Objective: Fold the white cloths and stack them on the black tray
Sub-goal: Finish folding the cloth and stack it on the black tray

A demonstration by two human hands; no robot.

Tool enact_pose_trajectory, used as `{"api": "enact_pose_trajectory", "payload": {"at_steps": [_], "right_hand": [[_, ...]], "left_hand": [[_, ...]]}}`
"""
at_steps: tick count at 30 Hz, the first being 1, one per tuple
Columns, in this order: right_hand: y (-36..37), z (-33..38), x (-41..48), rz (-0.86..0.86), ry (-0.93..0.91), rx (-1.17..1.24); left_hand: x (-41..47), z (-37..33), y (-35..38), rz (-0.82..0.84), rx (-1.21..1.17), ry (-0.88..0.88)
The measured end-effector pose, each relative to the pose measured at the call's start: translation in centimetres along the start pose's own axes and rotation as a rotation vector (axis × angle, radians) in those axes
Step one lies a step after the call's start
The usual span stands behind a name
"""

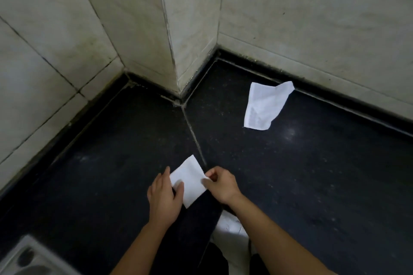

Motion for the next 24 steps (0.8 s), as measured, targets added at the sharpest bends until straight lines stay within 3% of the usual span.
{"api": "enact_pose_trajectory", "payload": {"at_steps": [3,7,9,16,24], "right_hand": [[-2.2,0.1,-2.2,-0.003,-0.104,0.003],[-6.6,-0.4,-5.7,0.01,-0.218,-0.016],[-9.6,-1.4,-7.6,-0.055,-0.222,0.037],[-19.1,-7.0,-15.3,-0.26,-0.183,0.474],[-25.1,-19.5,-30.6,-0.721,-0.259,1.028]], "left_hand": [[1.6,-2.6,-0.9,0.109,-0.019,0.074],[3.9,-7.8,-0.5,0.45,-0.009,0.26],[3.6,-11.4,-0.1,0.532,-0.083,0.361],[-3.8,-24.6,1.2,0.716,-0.55,0.336],[-18.3,-39.0,10.1,0.939,-0.593,0.411]]}}
Point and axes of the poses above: each hand's wrist, its own x-axis towards the middle knuckle, its own y-axis out of the palm, z = x × y, the point moved 5 cm from there along x, towards the middle knuckle, and after that the axes turned 5 degrees about z, right-handed, at the moved point
